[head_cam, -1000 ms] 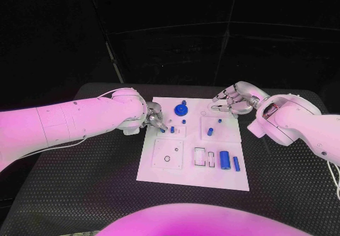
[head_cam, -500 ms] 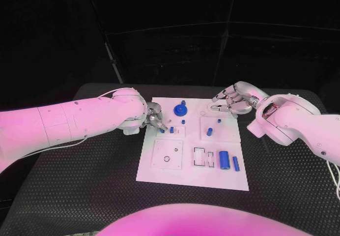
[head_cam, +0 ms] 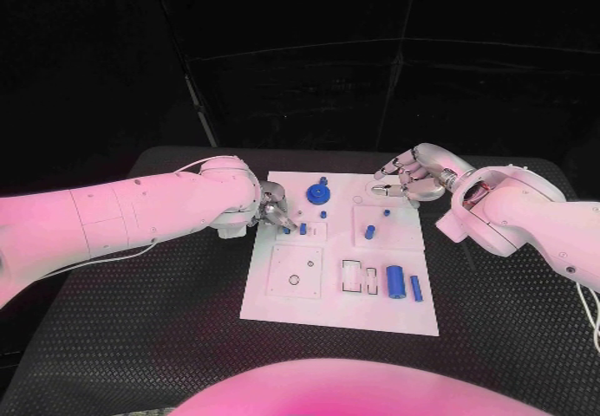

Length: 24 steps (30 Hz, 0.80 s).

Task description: Assemble the parts on the task board

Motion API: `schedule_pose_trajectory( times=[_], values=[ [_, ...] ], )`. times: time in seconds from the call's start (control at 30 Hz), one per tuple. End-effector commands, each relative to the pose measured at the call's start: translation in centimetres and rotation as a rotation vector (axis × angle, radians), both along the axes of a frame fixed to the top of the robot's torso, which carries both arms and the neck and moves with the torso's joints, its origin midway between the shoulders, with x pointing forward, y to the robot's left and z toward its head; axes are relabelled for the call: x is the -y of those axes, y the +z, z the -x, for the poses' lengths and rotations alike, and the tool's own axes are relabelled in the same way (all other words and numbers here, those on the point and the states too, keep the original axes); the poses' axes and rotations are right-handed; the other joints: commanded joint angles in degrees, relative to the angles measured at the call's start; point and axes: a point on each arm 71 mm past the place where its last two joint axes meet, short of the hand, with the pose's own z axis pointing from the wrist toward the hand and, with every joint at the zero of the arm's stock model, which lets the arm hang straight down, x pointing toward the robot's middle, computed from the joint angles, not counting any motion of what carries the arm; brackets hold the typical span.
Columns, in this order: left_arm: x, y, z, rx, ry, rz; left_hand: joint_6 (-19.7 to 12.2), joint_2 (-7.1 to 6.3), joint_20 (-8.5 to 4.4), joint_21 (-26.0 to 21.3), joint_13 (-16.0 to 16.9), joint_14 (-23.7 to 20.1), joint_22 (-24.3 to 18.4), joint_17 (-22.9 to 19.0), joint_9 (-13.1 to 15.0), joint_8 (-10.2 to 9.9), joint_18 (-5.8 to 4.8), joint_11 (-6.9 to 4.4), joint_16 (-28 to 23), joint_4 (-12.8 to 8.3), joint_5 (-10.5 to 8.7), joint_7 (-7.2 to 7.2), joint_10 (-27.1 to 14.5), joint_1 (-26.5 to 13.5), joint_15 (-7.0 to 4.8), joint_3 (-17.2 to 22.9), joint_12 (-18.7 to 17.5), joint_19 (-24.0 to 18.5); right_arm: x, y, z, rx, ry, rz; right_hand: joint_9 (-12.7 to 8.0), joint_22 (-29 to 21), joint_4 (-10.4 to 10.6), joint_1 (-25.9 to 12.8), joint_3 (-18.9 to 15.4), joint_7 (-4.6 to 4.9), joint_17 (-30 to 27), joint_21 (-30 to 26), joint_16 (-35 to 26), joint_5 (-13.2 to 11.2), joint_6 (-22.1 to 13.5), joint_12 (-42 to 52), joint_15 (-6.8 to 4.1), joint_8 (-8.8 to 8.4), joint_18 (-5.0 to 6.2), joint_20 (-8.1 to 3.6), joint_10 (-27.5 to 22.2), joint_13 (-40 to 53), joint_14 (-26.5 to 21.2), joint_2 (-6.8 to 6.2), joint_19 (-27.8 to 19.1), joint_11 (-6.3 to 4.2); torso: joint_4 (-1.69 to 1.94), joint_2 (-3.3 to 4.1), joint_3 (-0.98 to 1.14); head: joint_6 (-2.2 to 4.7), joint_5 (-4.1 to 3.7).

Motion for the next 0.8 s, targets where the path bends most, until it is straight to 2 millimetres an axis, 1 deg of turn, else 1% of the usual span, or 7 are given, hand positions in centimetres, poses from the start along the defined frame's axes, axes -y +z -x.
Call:
schedule_pose_trajectory(
  times=[0.03,0.2,0.37,0.67,0.8],
  values=[
    [-0.04,-0.58,0.33,-0.036,-0.017,-0.022,0.24,-0.60,-0.50,0.46,-0.09,5.84,0.22,15.09,0.16,0.47,-0.77,0.07,0.35,-0.47,0.20,-0.09,0.17,-1.19,-0.44,-0.35,0.22,0.10,-0.09,0.17,0.05,0.005,0.008,-0.005,-0.07,-0.09,0.19,-0.38,-0.30,-0.07,0.02,-0.29,-0.16,0.30,0.19,-0.05,-0.32,0.31,0.64,-0.18,-0.14,-0.08,2.56,0.00,0.02,-0.17,0.02,0.02,0.00,-0.04,-0.03],
    [-0.13,-0.61,0.28,-0.038,-0.016,-0.024,0.44,-1.51,-0.59,0.58,-0.17,5.84,0.42,15.09,0.35,0.92,-0.81,-0.04,0.35,0.47,0.20,-0.22,0.21,-2.91,-0.55,-2.06,0.20,0.18,-0.05,0.18,0.06,0.005,0.007,-0.005,-0.07,-0.12,0.20,-0.42,-0.34,-0.07,-0.03,-0.31,-0.19,0.28,0.18,-0.07,-0.32,0.32,0.64,-0.18,-0.16,-0.12,2.55,-0.03,0.02,-0.17,0.03,0.00,-0.05,-0.01,-0.06],
    [-0.28,-0.62,0.20,-0.036,-0.011,-0.025,0.49,-1.88,-0.67,0.60,-0.16,5.84,0.51,15.09,0.44,1.17,-0.82,-0.08,0.35,1.42,0.20,-0.26,0.25,-4.35,-0.61,-3.42,0.25,0.22,-0.01,0.19,0.06,0.005,0.005,-0.005,-0.08,-0.15,0.21,-0.45,-0.35,-0.07,-0.07,-0.33,-0.22,0.28,0.17,-0.09,-0.32,0.32,0.65,-0.18,-0.18,-0.15,2.54,-0.04,0.01,-0.17,0.03,0.02,-0.03,0.04,-0.06],
    [-0.72,-0.50,0.07,-0.020,0.009,-0.021,0.39,-2.73,-0.71,0.53,-0.56,5.84,0.59,15.09,0.47,1.55,-0.84,-0.03,0.35,5.51,0.21,-0.20,0.06,-9.59,-0.62,-8.78,0.10,0.24,0.00,0.19,0.05,0.006,0.005,-0.005,-0.08,-0.18,0.22,-0.47,-0.37,-0.06,-0.10,-0.35,-0.24,0.27,0.17,-0.11,-0.32,0.32,0.65,-0.18,-0.20,-0.18,2.54,-0.05,0.00,-0.17,0.08,0.05,-0.10,0.07,-0.28],
    [-0.83,-0.33,0.04,-0.004,0.021,-0.012,0.24,-2.63,-0.76,0.51,-0.63,5.84,0.65,15.09,0.45,1.64,-0.83,-0.09,0.35,6.84,0.20,-0.26,0.02,-10.72,-0.66,-10.64,0.09,0.26,0.01,0.18,0.04,0.006,0.004,-0.005,-0.09,-0.19,0.26,-0.56,-0.43,-0.06,-0.11,-0.37,-0.25,0.22,0.13,-0.07,-0.32,0.32,0.65,-0.18,-0.18,-0.14,2.53,-0.09,0.01,-0.16,0.03,0.05,-0.07,0.09,-0.27]
  ],
)
